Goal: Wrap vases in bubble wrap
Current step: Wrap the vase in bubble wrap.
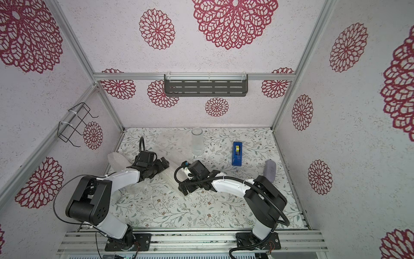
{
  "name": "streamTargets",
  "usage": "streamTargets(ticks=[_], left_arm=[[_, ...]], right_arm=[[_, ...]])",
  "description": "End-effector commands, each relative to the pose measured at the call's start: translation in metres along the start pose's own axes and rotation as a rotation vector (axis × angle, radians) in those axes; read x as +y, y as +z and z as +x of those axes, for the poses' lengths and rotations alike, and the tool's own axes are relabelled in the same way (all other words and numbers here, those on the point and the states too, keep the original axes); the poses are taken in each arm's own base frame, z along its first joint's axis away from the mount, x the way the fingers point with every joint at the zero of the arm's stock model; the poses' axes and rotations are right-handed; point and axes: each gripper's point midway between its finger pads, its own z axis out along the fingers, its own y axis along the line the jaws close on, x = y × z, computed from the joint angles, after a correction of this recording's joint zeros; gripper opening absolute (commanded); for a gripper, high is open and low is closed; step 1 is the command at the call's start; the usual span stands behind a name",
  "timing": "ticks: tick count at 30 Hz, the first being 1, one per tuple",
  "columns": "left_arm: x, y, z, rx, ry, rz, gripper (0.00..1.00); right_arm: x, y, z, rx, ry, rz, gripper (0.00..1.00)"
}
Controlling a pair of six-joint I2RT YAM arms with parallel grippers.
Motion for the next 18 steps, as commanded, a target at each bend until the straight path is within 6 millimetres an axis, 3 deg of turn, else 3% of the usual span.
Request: streamTargets(ticks=[1,5,8,13,18], left_arm=[[0.042,0.006,0.018,0.056,-0.003,-0.165,0.97],[0.045,0.004,0.02,0.057,0.0,-0.173,0.97],[0.047,0.003,0.023,0.059,-0.002,-0.173,0.96],[0.046,0.002,0.025,0.051,-0.009,-0.162,0.96],[0.043,0.0,0.025,0.042,-0.009,-0.151,0.96]], right_arm=[[-0.016,-0.022,-0.012,-0.056,-0.002,0.12,0.99],[-0.034,-0.043,-0.027,-0.125,-0.022,0.249,0.99],[-0.027,-0.054,-0.043,-0.168,-0.054,0.23,0.99],[0.014,-0.025,-0.048,-0.127,-0.046,-0.028,0.99],[0.016,0.004,-0.048,-0.101,0.003,-0.063,0.99]])
